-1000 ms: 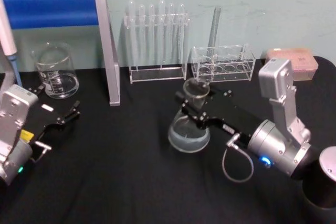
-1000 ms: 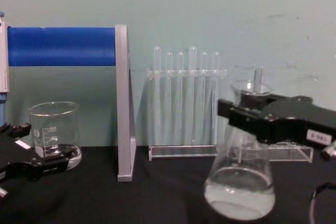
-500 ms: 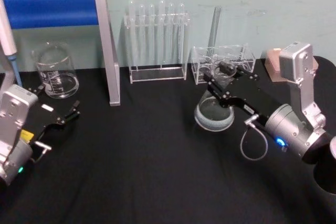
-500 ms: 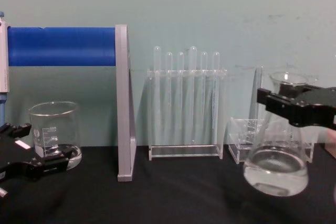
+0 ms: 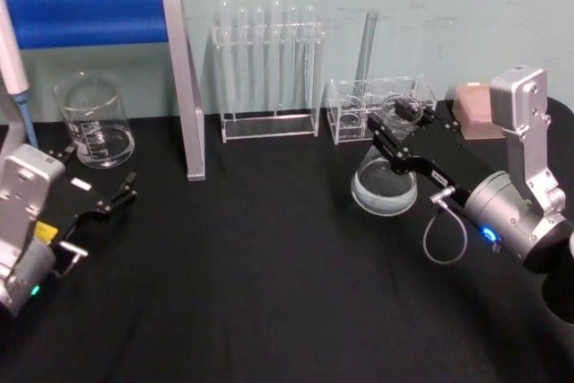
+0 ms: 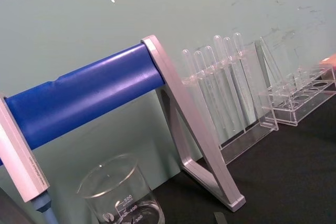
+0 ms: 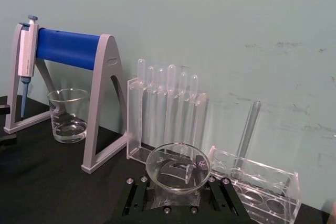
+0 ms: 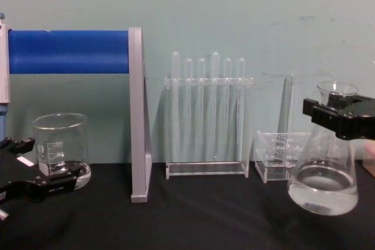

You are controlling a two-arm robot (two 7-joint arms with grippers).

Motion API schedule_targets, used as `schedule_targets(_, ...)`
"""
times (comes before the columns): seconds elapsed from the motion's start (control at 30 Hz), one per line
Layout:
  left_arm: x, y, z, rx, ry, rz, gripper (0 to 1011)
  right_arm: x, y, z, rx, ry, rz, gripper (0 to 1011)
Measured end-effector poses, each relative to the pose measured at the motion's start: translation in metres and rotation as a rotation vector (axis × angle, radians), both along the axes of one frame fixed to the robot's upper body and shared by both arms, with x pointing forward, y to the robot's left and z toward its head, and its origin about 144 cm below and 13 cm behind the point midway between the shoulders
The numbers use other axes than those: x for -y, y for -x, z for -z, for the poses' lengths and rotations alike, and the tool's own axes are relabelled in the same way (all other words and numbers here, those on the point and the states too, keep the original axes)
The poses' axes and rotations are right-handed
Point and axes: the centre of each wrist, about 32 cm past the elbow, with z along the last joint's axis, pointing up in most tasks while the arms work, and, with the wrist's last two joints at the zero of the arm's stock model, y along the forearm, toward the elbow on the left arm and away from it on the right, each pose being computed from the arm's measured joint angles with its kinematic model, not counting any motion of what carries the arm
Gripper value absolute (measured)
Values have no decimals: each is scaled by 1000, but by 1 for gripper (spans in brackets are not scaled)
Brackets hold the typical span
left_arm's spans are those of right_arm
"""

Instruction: Grasp the erlenmeyer flask with one hand, shake it three times, then place it back.

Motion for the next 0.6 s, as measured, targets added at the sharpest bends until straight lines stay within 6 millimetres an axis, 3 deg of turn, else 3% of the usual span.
schedule_targets(0.27, 0, 0, 0, 0, 0, 0, 1001, -2, 0, 0, -4, -1, -5, 452)
schedule_targets(0.6, 0, 0, 0, 0, 0, 0, 1001, -19, 11, -1, -6, -11, -111, 452)
